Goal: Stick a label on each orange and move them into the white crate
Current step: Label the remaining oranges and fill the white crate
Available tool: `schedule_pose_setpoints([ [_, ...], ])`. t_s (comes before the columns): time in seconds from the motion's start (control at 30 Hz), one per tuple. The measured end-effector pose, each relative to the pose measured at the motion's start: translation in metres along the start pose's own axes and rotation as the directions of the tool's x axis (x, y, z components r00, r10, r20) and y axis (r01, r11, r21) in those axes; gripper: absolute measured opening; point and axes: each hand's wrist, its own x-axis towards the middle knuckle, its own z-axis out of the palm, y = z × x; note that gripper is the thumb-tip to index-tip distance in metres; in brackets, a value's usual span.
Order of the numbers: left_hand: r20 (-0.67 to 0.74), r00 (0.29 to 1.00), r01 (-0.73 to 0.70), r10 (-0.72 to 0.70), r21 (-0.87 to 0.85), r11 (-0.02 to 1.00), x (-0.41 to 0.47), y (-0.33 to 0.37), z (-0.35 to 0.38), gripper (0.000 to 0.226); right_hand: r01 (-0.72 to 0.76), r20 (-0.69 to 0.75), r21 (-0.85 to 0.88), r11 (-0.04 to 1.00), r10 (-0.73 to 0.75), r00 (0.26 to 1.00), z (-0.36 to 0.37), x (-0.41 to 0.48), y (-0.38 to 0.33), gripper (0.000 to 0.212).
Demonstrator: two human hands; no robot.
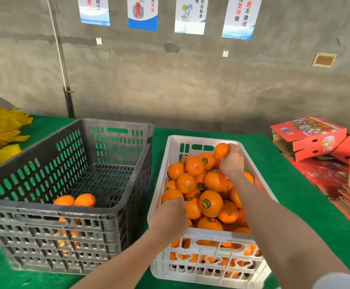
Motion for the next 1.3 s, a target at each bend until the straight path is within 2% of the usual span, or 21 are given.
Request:
schedule_pose_setpoints([
  [0.13, -0.012, 0.997, 0.075, -0.075, -0.039, 0.996, 0.000, 0.004, -0.001, 0.021, -0.026, 0.052, -0.099, 0.995, 0.031, 0.998, 0.002, 0.001, -0.001, 0.049],
  [0.2, -0.015, 0.997, 0.074, -0.074, -0.026, 0.997, -0.001, 0.004, -0.003, 0.020, 0.037, 0.031, -0.049, 0.998, -0.036, 0.999, -0.005, -0.016, -0.011, 0.044],
  [0.27, -0.048, 0.997, 0.064, -0.065, -0.019, 0.998, -0.002, 0.005, -0.003, 0.020, 0.209, -0.084, 0.133, 0.969, -0.199, 0.976, -0.018, -0.049, -0.025, 0.030],
  [0.33, -0.115, 0.993, 0.016, -0.024, -0.071, 0.997, -0.006, 0.004, -0.003, 0.017, 0.458, -0.207, 0.346, 0.819, -0.410, 0.888, -0.033, -0.106, -0.035, 0.015],
  [0.37, -0.146, 0.989, -0.034, 0.014, -0.136, 0.990, -0.009, 0.002, -0.004, 0.016, 0.562, -0.211, 0.409, 0.718, -0.525, 0.824, -0.037, -0.140, -0.033, 0.010],
  [0.4, -0.173, 0.983, -0.092, 0.055, -0.215, 0.972, -0.012, -0.001, -0.005, 0.014, 0.622, -0.159, 0.443, 0.646, -0.626, 0.763, -0.038, -0.173, -0.026, 0.012],
  [0.43, -0.202, 0.977, -0.136, 0.074, -0.312, 0.940, -0.016, -0.004, -0.007, 0.011, 0.632, -0.038, 0.456, 0.627, -0.696, 0.717, -0.035, -0.205, -0.015, 0.019],
  [0.47, -0.228, 0.972, -0.151, 0.058, -0.416, 0.897, -0.021, -0.008, -0.010, 0.010, 0.604, 0.148, 0.430, 0.671, -0.713, 0.686, -0.028, -0.232, -0.001, 0.027],
  [0.5, -0.256, 0.967, -0.147, 0.015, -0.504, 0.851, -0.028, -0.012, -0.012, 0.011, 0.562, 0.373, 0.351, 0.749, -0.662, 0.650, -0.017, -0.254, 0.014, 0.035],
  [0.57, -0.365, 0.929, -0.185, -0.062, -0.602, 0.777, -0.045, -0.021, -0.014, 0.015, 0.503, 0.738, 0.118, 0.856, -0.414, 0.533, 0.009, -0.280, 0.043, 0.044],
  [0.63, -0.465, 0.882, -0.234, -0.079, -0.576, 0.783, -0.069, -0.032, -0.006, 0.016, 0.477, 0.863, -0.103, 0.873, -0.160, 0.479, 0.034, -0.293, 0.065, 0.051],
  [0.7, -0.468, 0.881, -0.222, -0.071, -0.540, 0.812, -0.096, -0.043, 0.009, 0.017, 0.454, 0.870, -0.230, 0.861, -0.028, 0.492, 0.050, -0.299, 0.072, 0.052],
  [0.77, -0.371, 0.920, -0.103, -0.125, -0.539, 0.836, -0.118, -0.059, 0.031, 0.021, 0.417, 0.864, -0.234, 0.878, -0.008, 0.503, 0.060, -0.303, 0.071, 0.047],
  [0.83, -0.159, 0.959, 0.115, -0.235, -0.538, 0.835, -0.131, -0.076, 0.053, 0.021, 0.359, 0.856, -0.214, 0.909, -0.003, 0.518, 0.063, -0.305, 0.069, 0.040],
  [0.87, -0.027, 0.956, 0.238, -0.292, -0.513, 0.825, -0.135, -0.083, 0.063, 0.021, 0.323, 0.847, -0.193, 0.927, -0.009, 0.532, 0.062, -0.306, 0.068, 0.036],
  [0.93, 0.220, 0.909, 0.417, -0.355, -0.462, 0.782, -0.139, -0.093, 0.077, 0.037, 0.240, 0.825, -0.093, 0.966, -0.060, 0.561, 0.056, -0.306, 0.069, 0.028],
  [1.0, 0.381, 0.850, 0.517, -0.363, -0.476, 0.711, -0.139, -0.094, 0.084, 0.047, 0.159, 0.793, 0.054, 0.986, -0.139, 0.593, 0.046, -0.306, 0.069, 0.019],
  [1.1, 0.471, 0.811, 0.580, -0.347, -0.568, 0.584, -0.135, -0.091, 0.082, 0.012, 0.054, 0.748, 0.222, 0.974, -0.206, 0.631, 0.032, -0.305, 0.070, 0.017],
  [1.17, 0.515, 0.786, 0.618, -0.341, -0.649, 0.444, -0.131, -0.088, 0.081, 0.009, 0.037, 0.713, 0.297, 0.954, -0.247, 0.656, 0.027, -0.306, 0.074, 0.017],
  [1.23, 0.574, 0.752, 0.656, -0.324, -0.700, 0.282, -0.128, -0.083, 0.077, 0.012, 0.088, 0.678, 0.329, 0.940, -0.300, 0.671, 0.024, -0.308, 0.077, 0.016],
  [1.3, 0.585, 0.747, 0.658, -0.315, -0.718, 0.228, -0.125, -0.079, 0.075, 0.013, 0.149, 0.636, 0.340, 0.929, -0.343, 0.692, 0.024, -0.310, 0.079, 0.018],
])
